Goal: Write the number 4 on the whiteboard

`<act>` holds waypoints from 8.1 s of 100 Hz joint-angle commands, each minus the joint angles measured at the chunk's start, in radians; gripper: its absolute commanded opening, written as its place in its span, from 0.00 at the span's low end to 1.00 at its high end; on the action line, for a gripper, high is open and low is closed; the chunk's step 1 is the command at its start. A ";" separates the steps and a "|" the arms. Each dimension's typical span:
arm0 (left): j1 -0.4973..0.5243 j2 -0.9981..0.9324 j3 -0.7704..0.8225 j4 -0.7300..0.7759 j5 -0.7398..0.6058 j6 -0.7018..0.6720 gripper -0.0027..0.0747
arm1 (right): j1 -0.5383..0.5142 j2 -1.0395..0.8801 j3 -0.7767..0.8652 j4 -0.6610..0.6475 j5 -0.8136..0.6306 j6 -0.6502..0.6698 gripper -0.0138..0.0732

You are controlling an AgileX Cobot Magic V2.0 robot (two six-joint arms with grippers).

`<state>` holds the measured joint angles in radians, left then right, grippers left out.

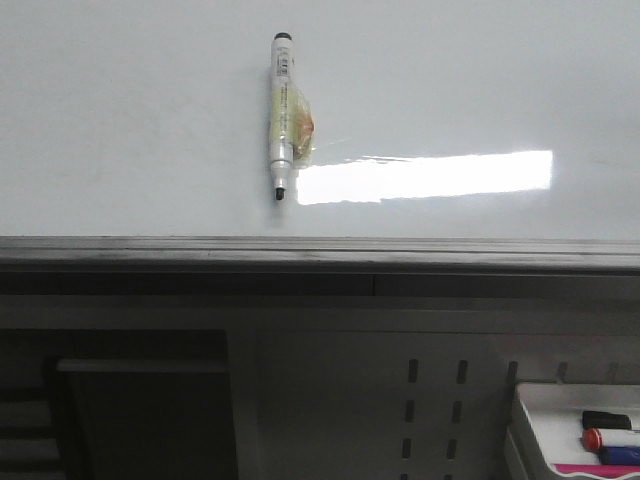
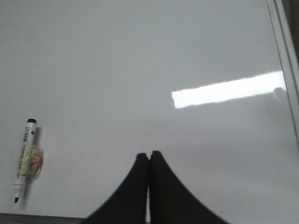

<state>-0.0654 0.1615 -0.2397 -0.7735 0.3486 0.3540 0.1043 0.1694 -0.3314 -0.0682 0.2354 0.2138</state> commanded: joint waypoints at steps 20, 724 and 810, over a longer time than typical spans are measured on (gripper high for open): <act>-0.022 0.344 -0.246 -0.052 0.226 0.365 0.59 | 0.001 0.183 -0.112 -0.033 -0.023 -0.005 0.55; -0.750 0.160 -0.138 0.130 -0.214 0.243 0.01 | 0.233 1.080 -0.497 0.326 0.038 -0.601 0.09; -0.750 0.160 -0.138 0.132 -0.247 0.243 0.01 | 0.157 0.910 -0.589 0.354 0.180 -0.601 0.09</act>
<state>-0.8183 0.3152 -0.3508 -0.6268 0.1730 0.6075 0.2350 1.0851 -0.8802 0.2766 0.5147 -0.3818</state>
